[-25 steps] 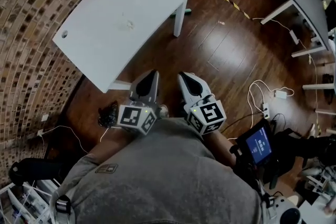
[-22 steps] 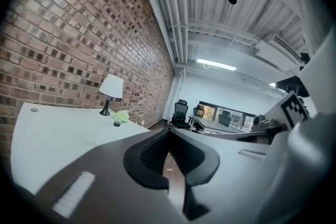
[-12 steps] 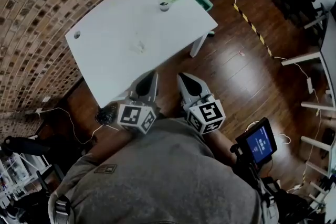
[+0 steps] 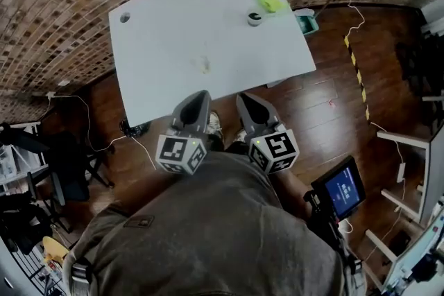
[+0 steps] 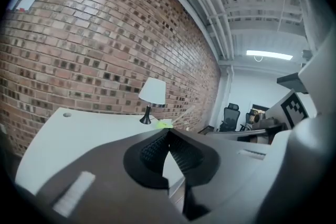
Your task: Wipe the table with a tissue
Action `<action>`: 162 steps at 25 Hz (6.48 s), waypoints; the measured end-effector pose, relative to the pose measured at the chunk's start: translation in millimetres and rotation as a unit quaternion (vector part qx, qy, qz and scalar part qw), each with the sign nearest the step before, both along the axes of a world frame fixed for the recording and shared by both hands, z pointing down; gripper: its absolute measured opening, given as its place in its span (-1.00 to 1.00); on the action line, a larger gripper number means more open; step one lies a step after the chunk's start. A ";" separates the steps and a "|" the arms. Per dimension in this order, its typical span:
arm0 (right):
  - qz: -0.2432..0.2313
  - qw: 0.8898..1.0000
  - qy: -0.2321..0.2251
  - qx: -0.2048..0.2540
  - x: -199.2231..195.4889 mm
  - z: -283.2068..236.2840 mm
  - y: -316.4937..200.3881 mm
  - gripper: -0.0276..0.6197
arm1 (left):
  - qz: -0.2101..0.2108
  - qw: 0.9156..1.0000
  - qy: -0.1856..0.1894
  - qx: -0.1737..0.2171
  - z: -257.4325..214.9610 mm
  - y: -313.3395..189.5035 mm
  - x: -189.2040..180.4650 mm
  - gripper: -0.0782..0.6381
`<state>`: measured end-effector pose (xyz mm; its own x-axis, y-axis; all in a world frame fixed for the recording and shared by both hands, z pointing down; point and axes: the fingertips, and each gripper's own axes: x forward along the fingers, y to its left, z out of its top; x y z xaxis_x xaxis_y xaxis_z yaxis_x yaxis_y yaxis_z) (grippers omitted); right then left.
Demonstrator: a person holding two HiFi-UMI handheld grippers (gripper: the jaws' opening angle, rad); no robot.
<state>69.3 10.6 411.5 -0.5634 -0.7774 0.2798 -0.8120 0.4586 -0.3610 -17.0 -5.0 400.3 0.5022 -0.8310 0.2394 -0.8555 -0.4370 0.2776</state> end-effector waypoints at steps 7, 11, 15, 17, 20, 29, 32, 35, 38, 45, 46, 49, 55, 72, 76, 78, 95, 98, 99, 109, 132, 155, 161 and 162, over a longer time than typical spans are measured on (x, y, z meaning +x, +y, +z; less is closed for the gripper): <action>-0.043 0.999 0.026 -0.016 -45.3 18.1 -49.1 -0.88 | -0.037 0.999 0.004 -0.009 15.6 -44.9 -45.2 -0.78; -0.053 0.997 0.054 -0.020 -64.5 24.7 -76.5 -0.88 | -0.042 0.999 0.014 -0.013 21.5 -69.3 -65.9 -0.78; -0.055 0.995 0.075 -0.030 -75.0 34.4 -95.7 -0.88 | -0.044 0.999 0.013 -0.019 33.6 -85.9 -82.7 -0.78; -0.057 0.994 0.082 -0.040 -76.5 40.7 -101.0 -0.88 | -0.049 0.998 0.010 -0.031 42.9 -88.7 -87.2 -0.78; -0.067 0.992 0.091 -0.052 -77.4 52.1 -108.6 -0.88 | -0.051 0.997 0.000 -0.051 59.1 -93.7 -86.9 -0.78; -0.104 0.985 0.101 -0.094 -59.9 85.2 -126.1 -0.88 | -0.065 0.988 -0.046 -0.134 139.0 -107.6 -62.6 -0.78; -0.114 0.982 0.104 -0.106 -58.6 90.7 -121.6 -0.88 | -0.053 0.983 -0.068 -0.160 162.0 -101.5 -55.3 -0.77; -0.127 0.978 0.108 -0.129 -57.2 98.1 -115.8 -0.88 | -0.051 0.978 -0.093 -0.183 177.0 -101.1 -51.5 -0.66; -0.138 0.974 0.107 -0.142 -49.3 108.4 -117.8 -0.88 | -0.054 0.970 -0.119 -0.203 193.1 -103.5 -45.2 -0.51; -0.159 0.971 0.102 -0.145 -46.3 119.8 -128.4 -0.88 | -0.048 0.954 -0.164 -0.246 231.3 -103.7 -40.4 -0.33; -0.160 0.971 0.102 -0.145 -45.5 120.5 -130.0 -0.88 | -0.049 0.953 -0.165 -0.250 233.9 -103.9 -40.2 -0.40; -0.159 0.971 0.101 -0.145 -45.1 119.8 -134.4 -0.88 | -0.047 0.953 -0.159 -0.253 234.9 -104.6 -38.1 -0.56; -0.150 0.974 0.098 -0.139 -47.9 115.8 -140.5 -0.88 | -0.045 0.955 -0.149 -0.253 233.0 -110.5 -41.7 -0.67; -0.099 0.986 0.096 -0.095 -19.6 82.9 -183.6 -0.88 | -0.076 0.965 -0.142 -0.206 200.8 -186.2 -51.7 -0.68; -0.092 0.986 0.096 -0.102 -13.0 86.9 -183.7 -0.88 | -0.082 0.961 -0.153 -0.216 211.0 -189.0 -57.9 -0.68; -0.090 0.986 0.094 -0.107 -9.9 89.5 -183.5 -0.88 | -0.081 0.958 -0.158 -0.225 219.4 -187.4 -57.7 -0.68; -0.068 0.986 0.089 -0.123 26.1 100.2 -186.7 -0.88 | -0.074 0.954 -0.167 -0.238 243.0 -199.0 -31.6 -0.69; -0.059 0.986 0.090 -0.125 37.0 99.8 -187.8 -0.88 | -0.057 0.956 -0.166 -0.237 244.1 -206.6 -11.2 -0.69; -0.056 0.986 0.091 -0.126 39.8 99.7 -187.6 -0.88 | -0.050 0.956 -0.165 -0.238 244.0 -208.6 -4.7 -0.69; -0.035 0.986 0.102 -0.128 58.4 95.7 -185.8 -0.88 | -0.010 0.960 -0.172 -0.221 235.7 -228.7 35.2 -0.69; -0.092 0.985 0.093 -0.111 -3.6 94.0 -180.4 -0.88 | -0.105 0.947 -0.181 -0.244 241.1 -191.7 -78.5 -0.69; -0.110 0.985 0.091 -0.100 -18.8 85.9 -179.4 -0.88 | -0.057 0.952 -0.165 -0.253 235.7 -176.7 -62.4 -0.69; -0.123 0.983 0.094 -0.094 -38.1 83.5 -174.4 -0.88 | -0.092 0.949 -0.163 -0.254 235.5 -162.0 -97.2 -0.69; -0.124 0.983 0.094 -0.093 -40.2 83.2 -173.8 -0.88 | -0.093 0.950 -0.159 -0.253 234.5 -160.8 -98.5 -0.69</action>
<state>29.1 -163.2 494.7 -0.6539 -0.5479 0.5217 -0.7440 0.5910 -0.3118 -115.6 -165.8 634.8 0.1928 -0.6364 0.7469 -0.9807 -0.1492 0.1261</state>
